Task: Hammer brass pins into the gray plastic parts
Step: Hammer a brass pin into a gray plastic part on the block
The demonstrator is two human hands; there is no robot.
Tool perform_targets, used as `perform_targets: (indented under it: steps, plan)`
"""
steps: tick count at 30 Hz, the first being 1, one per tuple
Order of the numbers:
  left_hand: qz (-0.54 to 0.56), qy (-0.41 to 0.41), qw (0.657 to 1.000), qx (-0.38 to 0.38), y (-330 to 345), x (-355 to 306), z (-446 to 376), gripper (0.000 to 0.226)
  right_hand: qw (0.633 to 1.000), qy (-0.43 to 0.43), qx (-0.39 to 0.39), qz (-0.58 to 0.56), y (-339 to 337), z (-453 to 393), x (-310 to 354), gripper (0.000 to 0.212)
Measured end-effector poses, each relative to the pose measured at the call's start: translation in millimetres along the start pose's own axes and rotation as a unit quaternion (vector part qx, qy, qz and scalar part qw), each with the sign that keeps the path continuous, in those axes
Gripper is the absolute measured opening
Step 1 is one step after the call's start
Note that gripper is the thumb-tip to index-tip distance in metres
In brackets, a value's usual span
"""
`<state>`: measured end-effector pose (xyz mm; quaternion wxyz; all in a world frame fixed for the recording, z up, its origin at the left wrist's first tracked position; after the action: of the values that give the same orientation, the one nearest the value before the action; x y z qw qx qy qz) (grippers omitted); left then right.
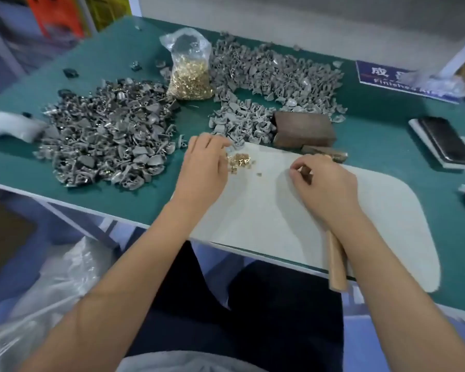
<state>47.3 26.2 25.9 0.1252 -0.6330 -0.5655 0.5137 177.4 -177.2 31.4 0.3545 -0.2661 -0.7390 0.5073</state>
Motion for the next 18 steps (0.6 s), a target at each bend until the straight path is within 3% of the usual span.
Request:
perform_targets:
  steps: [4, 11, 14, 18]
  plan:
    - [-0.003, -0.021, 1.0, -0.005, -0.6, 5.5, -1.4, 0.03, 1.0, -0.012, -0.002, 0.004, -1.5, 3.2, 2.6, 0.014]
    - [0.159, -0.162, 0.973, -0.036, -7.4, 24.0, -3.8, 0.018, 1.0, -0.017, -0.01, 0.002, -3.4, 2.8, 0.3, 0.014]
    - [0.164, -0.171, 0.971, -0.04, -7.6, 25.5, -3.7, 0.015, 1.0, -0.025, -0.011, -0.006, -3.6, 2.5, 1.2, 0.012]
    - [0.151, -0.162, 0.975, -0.024, -3.9, 24.4, -4.7, 0.013, 0.992, -0.073, 0.0, -0.103, -8.5, -0.1, 17.3, 0.009]
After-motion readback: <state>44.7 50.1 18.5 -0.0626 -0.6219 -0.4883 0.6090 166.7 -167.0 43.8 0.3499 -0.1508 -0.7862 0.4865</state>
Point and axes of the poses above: each hand's wrist, its own z-axis away from the middle knuckle, its own y-axis out of the palm, x = y × z, the point moved 6 cm from there along -z, towards the middle knuckle, and after that the axes turned 1 degree about y, right-handed, at the moved point
